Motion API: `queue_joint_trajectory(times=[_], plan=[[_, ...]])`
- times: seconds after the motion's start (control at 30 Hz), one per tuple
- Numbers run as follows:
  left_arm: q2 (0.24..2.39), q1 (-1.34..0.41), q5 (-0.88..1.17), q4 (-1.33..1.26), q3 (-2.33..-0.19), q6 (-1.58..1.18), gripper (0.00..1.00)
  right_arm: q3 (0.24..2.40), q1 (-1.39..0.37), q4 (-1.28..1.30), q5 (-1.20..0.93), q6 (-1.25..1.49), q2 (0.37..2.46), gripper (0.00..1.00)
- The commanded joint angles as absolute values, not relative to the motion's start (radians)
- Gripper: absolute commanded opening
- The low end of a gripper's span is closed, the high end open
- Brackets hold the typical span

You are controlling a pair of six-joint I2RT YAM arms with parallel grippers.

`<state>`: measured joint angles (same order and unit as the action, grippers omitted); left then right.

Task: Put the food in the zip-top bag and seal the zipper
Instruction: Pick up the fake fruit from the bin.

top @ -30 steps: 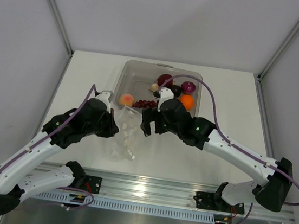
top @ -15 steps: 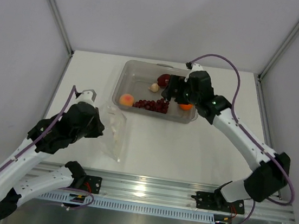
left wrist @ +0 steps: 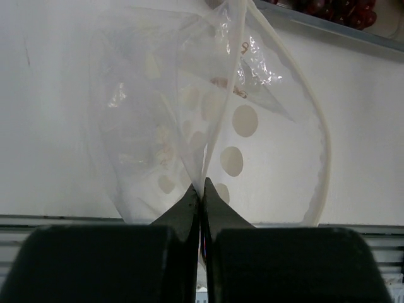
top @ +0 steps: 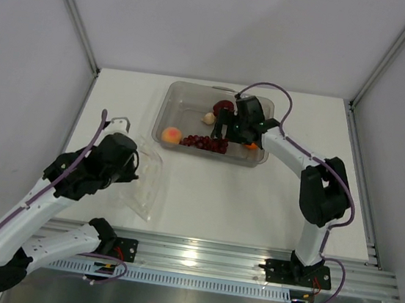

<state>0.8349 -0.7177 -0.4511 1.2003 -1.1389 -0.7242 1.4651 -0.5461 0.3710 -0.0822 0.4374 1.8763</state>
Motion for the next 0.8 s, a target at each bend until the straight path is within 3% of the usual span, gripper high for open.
queue_joint_trajectory(times=[0.0, 0.77], plan=[[0.859, -0.718, -0.411, 1.112, -1.117, -0.701, 0.01, 1.506, -0.551, 0.334, -0.086, 0.454, 1.913, 1.00], [0.948, -0.718, -0.321, 0.979, -1.104, -0.653, 0.00, 1.537, -0.549, 0.232, -0.147, 0.515, 2.105, 0.98]])
